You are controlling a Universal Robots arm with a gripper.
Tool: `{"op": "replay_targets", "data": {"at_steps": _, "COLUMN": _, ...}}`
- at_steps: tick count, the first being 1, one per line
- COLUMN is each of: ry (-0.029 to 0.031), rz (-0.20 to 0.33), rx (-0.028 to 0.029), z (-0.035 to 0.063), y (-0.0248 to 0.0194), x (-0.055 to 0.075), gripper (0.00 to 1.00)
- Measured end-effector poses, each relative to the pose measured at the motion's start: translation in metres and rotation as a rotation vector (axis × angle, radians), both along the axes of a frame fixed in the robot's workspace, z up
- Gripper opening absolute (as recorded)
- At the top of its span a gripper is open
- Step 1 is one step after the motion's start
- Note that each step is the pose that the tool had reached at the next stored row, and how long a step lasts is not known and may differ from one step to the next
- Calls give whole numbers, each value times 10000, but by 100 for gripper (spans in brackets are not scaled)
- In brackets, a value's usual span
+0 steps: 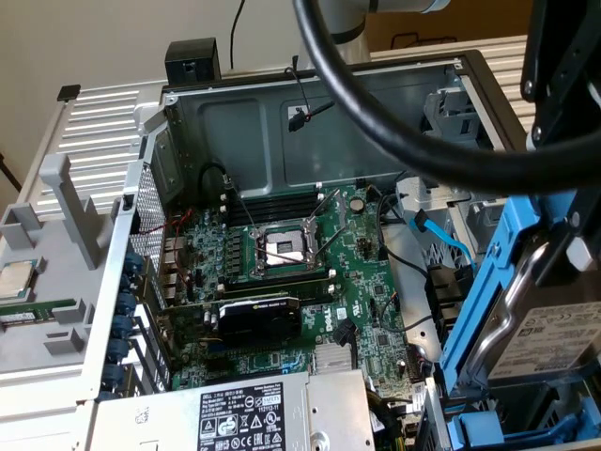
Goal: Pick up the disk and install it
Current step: 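Insert the disk into the insertion slot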
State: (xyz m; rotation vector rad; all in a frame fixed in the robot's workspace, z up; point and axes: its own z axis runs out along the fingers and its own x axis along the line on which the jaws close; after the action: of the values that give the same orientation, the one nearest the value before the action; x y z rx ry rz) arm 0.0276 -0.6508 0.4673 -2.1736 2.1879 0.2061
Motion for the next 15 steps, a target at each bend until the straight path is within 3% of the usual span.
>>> {"op": "replay_targets", "data": {"at_steps": 8, "ry": 0, "rz": 0, "rx": -135, "z": -9, "y": 51, "x": 0, "gripper": 36}}
{"op": "replay_targets", "data": {"at_steps": 15, "ry": 0, "rz": 0, "rx": -192, "z": -11, "y": 58, "x": 0, "gripper": 36}}
